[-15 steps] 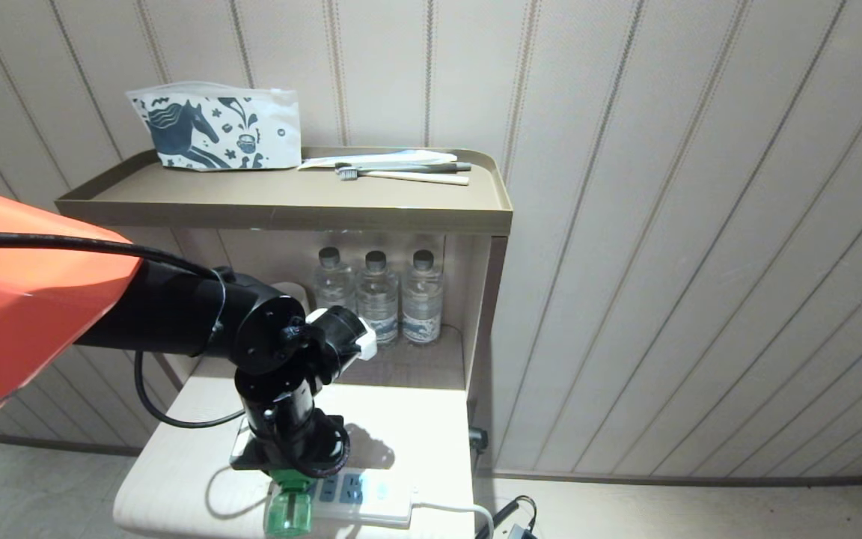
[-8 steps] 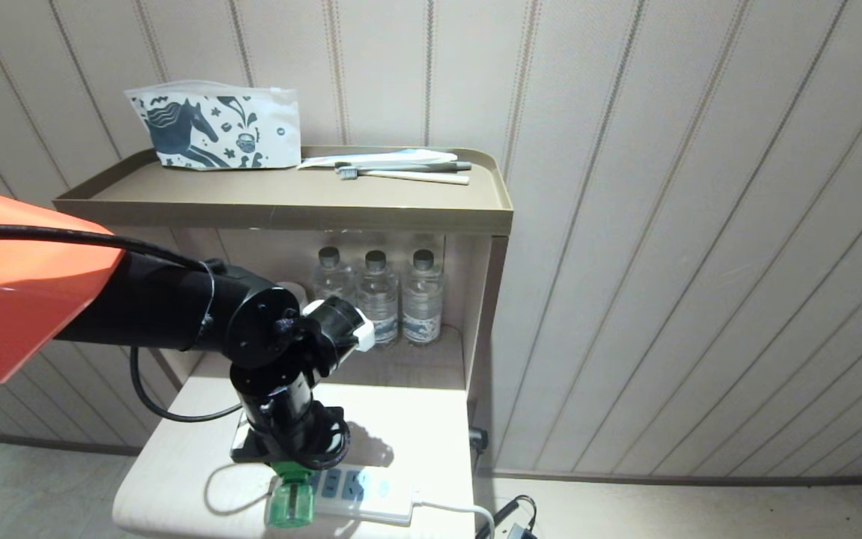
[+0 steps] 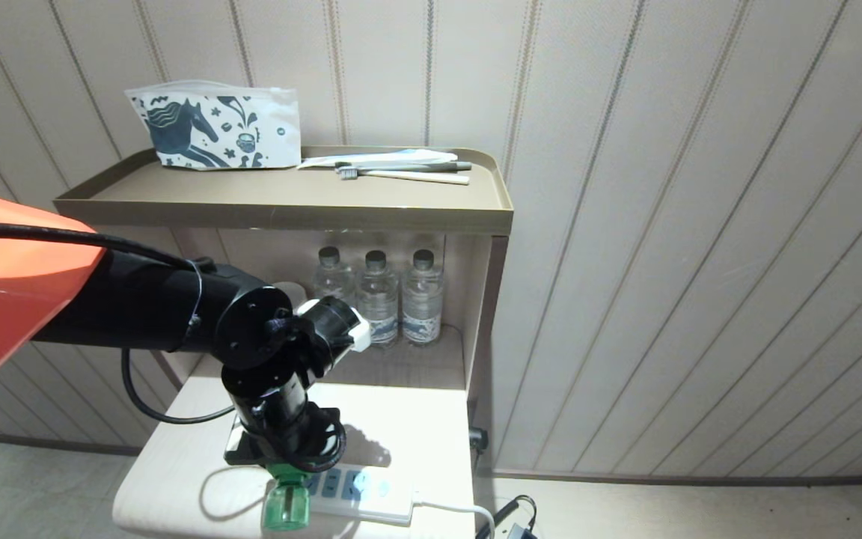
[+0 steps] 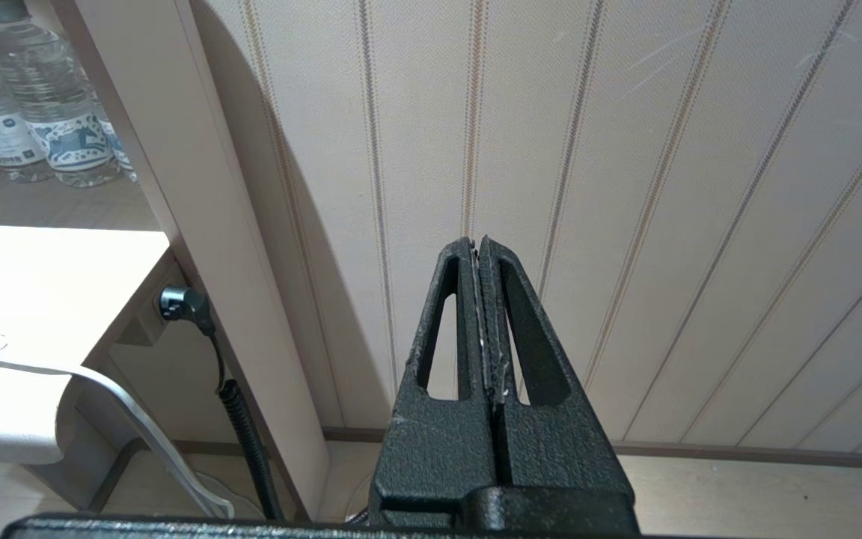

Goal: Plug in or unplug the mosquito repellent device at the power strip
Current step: Insert the plug into the socket

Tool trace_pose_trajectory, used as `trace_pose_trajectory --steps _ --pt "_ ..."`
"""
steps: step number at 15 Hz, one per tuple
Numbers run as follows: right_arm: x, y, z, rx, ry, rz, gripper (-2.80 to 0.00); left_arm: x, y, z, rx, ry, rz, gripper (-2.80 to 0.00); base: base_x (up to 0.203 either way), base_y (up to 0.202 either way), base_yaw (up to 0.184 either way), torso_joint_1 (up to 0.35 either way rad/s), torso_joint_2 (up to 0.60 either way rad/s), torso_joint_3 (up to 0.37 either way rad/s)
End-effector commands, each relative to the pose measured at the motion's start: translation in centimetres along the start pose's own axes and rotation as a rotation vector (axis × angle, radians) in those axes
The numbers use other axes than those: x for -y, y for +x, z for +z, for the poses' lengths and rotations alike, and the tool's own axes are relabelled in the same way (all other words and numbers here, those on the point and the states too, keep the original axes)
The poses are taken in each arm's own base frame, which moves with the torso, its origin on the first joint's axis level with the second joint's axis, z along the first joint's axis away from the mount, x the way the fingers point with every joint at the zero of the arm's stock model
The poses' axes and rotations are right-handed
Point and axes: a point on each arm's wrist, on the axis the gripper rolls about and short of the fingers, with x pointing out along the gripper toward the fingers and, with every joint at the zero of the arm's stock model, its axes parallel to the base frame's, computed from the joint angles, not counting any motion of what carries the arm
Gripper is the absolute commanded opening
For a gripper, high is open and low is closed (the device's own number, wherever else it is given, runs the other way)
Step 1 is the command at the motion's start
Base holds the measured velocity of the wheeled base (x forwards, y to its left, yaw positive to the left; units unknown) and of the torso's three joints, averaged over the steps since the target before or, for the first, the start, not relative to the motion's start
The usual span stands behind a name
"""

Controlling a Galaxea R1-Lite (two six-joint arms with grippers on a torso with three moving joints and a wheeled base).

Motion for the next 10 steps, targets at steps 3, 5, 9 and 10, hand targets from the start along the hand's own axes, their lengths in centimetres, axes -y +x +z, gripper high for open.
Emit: trace_pose_trajectory --steps 3,5,9,10 --pt "0.0 0.0 0.0 0.001 0.000 0.000 -2.80 0.2 0.8 0.0 -0.015 0.000 0.014 -2.80 0.000 0.000 0.000 0.000 0.00 0.000" --pt "0.0 0.0 0.0 0.001 0.000 0.001 -2.80 0.3 1.1 0.2 -0.011 -0.002 0.011 -2.80 0.000 0.000 0.000 0.000 0.00 0.000" --pt "0.0 0.0 0.0 0.001 0.000 0.000 -2.80 0.5 1.4 0.3 -0.007 -0.001 0.012 -2.80 0.000 0.000 0.000 0.000 0.00 0.000" --pt "0.0 0.0 0.0 0.001 0.000 0.001 -2.80 0.5 1.4 0.3 -0.006 -0.001 0.011 -2.80 0.000 0.000 0.000 0.000 0.00 0.000"
